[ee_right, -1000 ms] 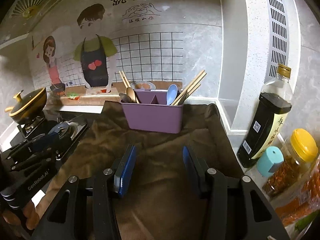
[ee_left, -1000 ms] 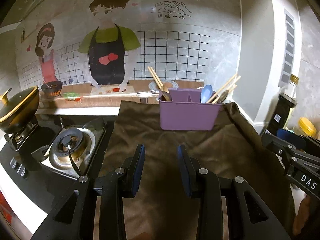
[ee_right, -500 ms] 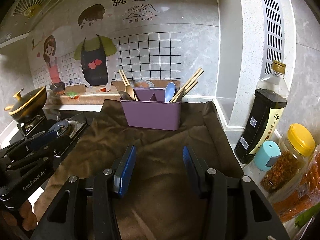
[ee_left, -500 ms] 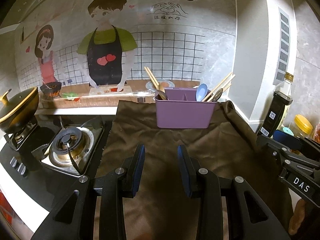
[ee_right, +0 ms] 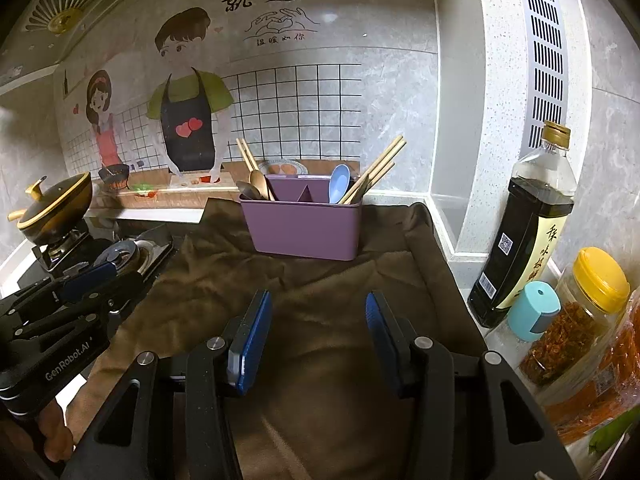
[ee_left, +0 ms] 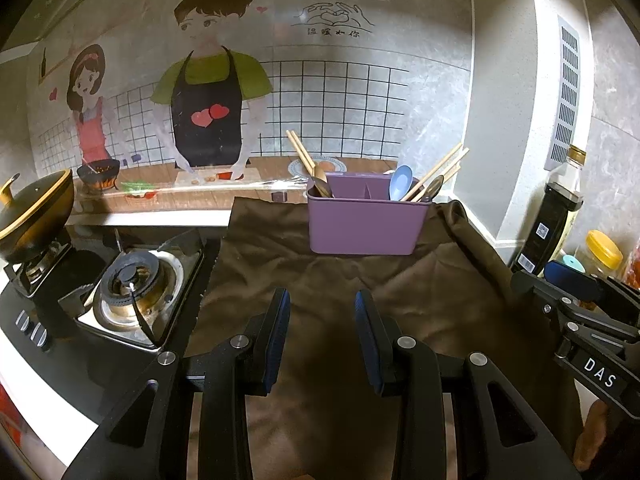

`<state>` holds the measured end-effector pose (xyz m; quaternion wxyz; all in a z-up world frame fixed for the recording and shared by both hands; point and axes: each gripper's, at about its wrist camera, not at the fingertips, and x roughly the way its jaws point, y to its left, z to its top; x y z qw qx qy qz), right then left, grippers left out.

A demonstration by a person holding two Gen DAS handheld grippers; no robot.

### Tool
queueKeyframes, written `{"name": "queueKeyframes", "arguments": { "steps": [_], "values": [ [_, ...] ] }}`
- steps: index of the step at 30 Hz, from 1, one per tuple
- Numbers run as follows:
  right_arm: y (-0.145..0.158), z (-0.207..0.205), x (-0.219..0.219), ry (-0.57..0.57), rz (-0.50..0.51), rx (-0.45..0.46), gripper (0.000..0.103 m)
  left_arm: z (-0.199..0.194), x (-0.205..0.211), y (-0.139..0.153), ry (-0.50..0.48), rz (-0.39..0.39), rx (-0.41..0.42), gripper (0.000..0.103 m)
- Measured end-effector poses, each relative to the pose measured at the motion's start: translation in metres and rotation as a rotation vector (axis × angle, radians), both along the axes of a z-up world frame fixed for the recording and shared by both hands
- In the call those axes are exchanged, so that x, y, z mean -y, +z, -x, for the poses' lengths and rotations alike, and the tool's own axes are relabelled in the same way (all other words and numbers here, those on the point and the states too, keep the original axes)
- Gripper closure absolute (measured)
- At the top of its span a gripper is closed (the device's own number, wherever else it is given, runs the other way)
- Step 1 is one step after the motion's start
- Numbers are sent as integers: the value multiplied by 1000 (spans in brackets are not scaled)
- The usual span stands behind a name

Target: Organize utensils

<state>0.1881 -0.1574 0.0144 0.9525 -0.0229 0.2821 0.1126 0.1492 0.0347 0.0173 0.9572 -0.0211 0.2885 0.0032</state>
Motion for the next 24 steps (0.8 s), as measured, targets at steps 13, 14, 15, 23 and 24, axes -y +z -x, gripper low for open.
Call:
{"name": "queueKeyframes", "arguments": {
  "steps": [13, 14, 15, 23, 24],
  "values": [
    [-2, 1, 1, -3, 0, 2, 56, 0, -2, -2, 3, 1, -3, 68],
    [-2, 1, 1, -3, 1, 1, 56, 2, -2, -3, 6, 4, -4, 68],
    [-2, 1, 1, -5, 1, 0, 56, 2, -2, -4, 9, 5, -6, 68],
    [-2, 2, 6, -15, -1, -2, 56, 6, 1, -4, 26, 5, 9, 68],
    [-2, 2, 6, -16, 0, -1, 56, 7, 1, -4, 30, 3, 10, 68]
  ]
}}
